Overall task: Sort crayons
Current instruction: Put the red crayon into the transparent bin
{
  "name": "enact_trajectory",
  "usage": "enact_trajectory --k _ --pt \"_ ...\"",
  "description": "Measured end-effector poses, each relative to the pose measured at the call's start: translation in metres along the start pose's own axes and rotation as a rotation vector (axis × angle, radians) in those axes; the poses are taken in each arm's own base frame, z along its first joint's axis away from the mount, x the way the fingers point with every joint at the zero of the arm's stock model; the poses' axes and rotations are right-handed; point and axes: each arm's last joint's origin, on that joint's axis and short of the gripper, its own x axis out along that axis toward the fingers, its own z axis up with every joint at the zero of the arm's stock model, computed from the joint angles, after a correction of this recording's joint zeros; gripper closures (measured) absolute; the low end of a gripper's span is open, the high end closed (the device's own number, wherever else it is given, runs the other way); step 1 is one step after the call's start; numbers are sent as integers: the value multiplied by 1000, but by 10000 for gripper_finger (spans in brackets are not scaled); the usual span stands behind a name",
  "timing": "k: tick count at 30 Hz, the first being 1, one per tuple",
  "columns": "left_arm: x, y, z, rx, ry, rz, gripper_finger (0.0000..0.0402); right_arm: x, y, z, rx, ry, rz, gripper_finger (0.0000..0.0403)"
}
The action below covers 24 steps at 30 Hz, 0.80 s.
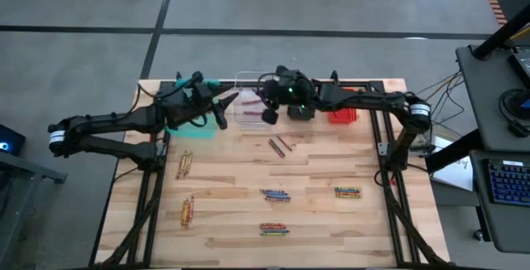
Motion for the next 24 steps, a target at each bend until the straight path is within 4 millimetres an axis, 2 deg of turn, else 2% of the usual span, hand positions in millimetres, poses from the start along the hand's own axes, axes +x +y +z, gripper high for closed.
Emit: enact_trajectory --k 6,11,24 --pt "-13 5 9 -14 -47 5 283 27 -30 -8 -24 0 1 392" --pt "-16 6 11 -18 -58 8 283 48 -52 -12 3 40 77 392" --pt "-11 5 10 -152 -67 10 283 112 -72 -36 -138 291 151 392"
